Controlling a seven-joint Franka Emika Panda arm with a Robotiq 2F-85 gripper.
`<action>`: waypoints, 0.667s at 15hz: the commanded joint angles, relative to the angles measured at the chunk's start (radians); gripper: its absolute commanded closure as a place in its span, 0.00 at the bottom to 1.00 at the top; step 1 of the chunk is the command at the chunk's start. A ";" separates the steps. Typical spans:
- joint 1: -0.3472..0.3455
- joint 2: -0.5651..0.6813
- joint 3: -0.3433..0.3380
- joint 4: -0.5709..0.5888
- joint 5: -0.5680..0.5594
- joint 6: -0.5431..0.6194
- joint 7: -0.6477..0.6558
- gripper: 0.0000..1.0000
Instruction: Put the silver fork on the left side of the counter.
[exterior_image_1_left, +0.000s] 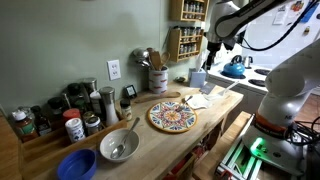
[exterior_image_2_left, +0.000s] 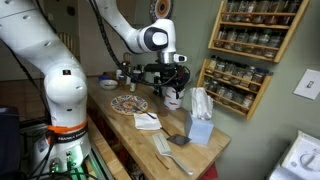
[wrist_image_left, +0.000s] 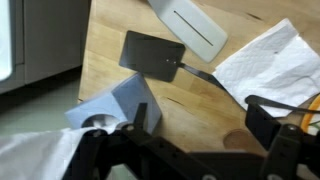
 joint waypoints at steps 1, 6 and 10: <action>0.092 -0.043 0.032 -0.077 -0.006 -0.001 -0.071 0.00; 0.230 0.026 0.051 -0.049 0.022 0.017 -0.209 0.00; 0.297 0.056 0.018 -0.048 0.035 0.053 -0.395 0.00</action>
